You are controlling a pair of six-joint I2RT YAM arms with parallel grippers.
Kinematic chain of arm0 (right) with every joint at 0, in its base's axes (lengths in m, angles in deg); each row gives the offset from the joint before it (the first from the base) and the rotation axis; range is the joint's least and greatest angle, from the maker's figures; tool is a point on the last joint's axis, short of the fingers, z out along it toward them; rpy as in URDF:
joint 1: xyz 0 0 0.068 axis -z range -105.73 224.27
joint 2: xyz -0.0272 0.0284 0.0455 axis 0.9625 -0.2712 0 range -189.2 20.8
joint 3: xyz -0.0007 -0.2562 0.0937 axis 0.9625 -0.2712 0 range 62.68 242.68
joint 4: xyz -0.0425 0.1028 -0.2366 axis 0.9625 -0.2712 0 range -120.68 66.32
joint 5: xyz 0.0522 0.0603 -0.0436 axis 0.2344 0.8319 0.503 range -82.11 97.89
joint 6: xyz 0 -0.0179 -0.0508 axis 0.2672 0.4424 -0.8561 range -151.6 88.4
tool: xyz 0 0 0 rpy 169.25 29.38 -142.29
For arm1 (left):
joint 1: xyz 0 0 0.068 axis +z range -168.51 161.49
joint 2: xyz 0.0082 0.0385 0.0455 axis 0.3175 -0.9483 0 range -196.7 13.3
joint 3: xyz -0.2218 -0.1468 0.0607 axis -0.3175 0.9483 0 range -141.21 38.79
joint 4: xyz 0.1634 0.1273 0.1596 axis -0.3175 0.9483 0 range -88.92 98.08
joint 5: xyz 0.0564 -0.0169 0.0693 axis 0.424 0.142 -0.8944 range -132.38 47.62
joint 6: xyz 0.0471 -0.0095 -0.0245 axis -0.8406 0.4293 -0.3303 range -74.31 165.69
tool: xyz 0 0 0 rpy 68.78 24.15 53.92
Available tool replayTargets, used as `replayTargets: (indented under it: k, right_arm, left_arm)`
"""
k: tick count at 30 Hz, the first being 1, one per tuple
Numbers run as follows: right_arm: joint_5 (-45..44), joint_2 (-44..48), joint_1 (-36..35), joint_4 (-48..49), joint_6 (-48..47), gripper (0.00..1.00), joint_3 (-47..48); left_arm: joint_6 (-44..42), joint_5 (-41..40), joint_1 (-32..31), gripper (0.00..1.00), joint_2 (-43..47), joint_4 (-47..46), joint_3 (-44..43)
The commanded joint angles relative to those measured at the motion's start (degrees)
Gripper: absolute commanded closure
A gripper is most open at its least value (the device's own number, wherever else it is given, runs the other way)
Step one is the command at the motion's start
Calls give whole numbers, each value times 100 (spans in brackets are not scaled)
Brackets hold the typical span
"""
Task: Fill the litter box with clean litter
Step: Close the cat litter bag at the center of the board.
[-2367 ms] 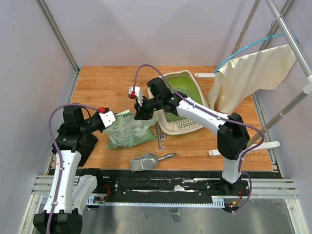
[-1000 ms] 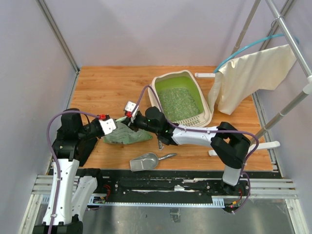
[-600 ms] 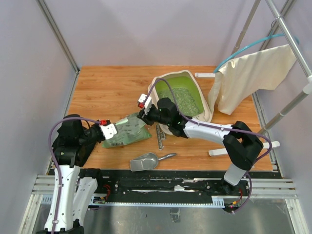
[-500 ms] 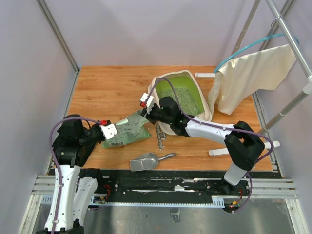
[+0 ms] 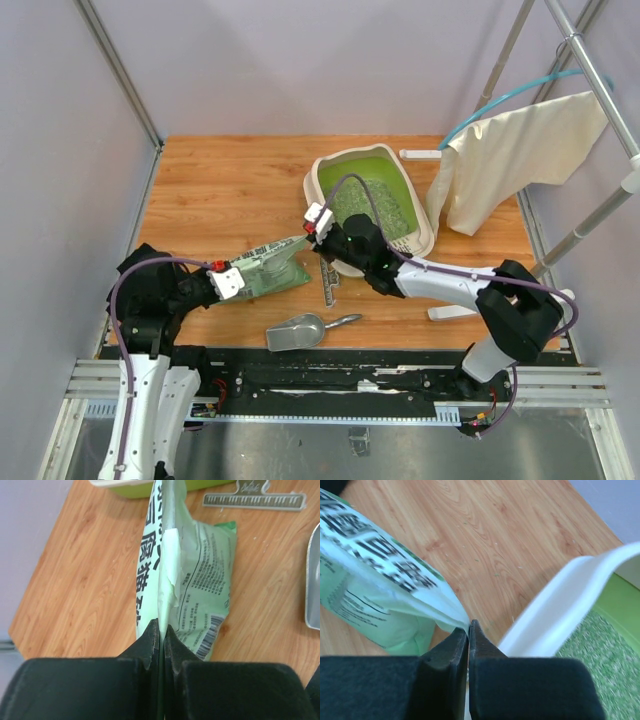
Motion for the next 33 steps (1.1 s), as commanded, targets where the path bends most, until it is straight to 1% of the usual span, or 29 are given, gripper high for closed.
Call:
replayTargets:
  k: [1,2,5,7,9,10,12,14,15,16,17,18,19,21,23,26,28,30,33]
  right_arm:
    - [-742,478,248,645,-287,99,-573]
    - [-355,612,252,657,-303,96,-675]
    - [887,1084,410,474,153,72,-693]
    - [1675,1364,670,-71,618,61,-389]
    - [2575,1377,992,-919,1130,51,269]
    - [2871,1252,1087,-1396,1317,49,666]
    - [3194,853,1127,-2314,1317,49,1510]
    - [3771,266,1078,-3229,1317,49,2411]
    - [3785,-52,1041,-3631,1436,46,2890]
    - [3673,-368,1014,-3978,1433,35,3256]
    - [3658,-701,1004,-4376,1429,33,3634]
    - [3656,-1072,999,-4803,1377,32,4057]
    - [3831,-1410,995,-5265,1252,31,4470]
    - [4371,-2084,933,-5993,868,26,5212]
    - [4382,-2706,803,-6837,419,23,5889]
    - [4368,-3470,601,-8084,-421,22,6736]
    - [4465,-3741,533,-8575,-710,22,7023]
    - [4474,-3831,513,-8693,-788,24,7060]
    - [4353,-3756,511,-8655,-886,35,6867]
  left_arm:
    - [62,-1076,33,99,359,135,199]
    - [25,-976,33,99,371,155,202]
    - [-18,-535,35,99,381,180,219]
    - [-99,-437,26,99,386,308,227]
    - [-123,-409,22,99,498,337,260]
    - [-132,-394,22,99,510,370,269]
    - [-167,-337,5,100,521,431,316]
    - [-218,-195,-21,99,533,435,361]
    - [-226,-197,-29,100,539,451,361]
    - [-233,-227,-45,99,540,490,361]
    - [-236,-263,-56,99,546,530,353]
    - [-229,-320,-69,99,552,575,359]
    - [-223,-366,-87,100,564,613,370]
    - [-230,-381,-109,99,600,629,449]
    - [-204,-372,-110,99,630,588,506]
    - [-182,-412,-119,99,597,564,520]
    - [-200,-441,-127,99,571,574,523]
    - [-172,-491,-128,100,572,550,551]
    - [-101,-660,-128,99,573,542,595]
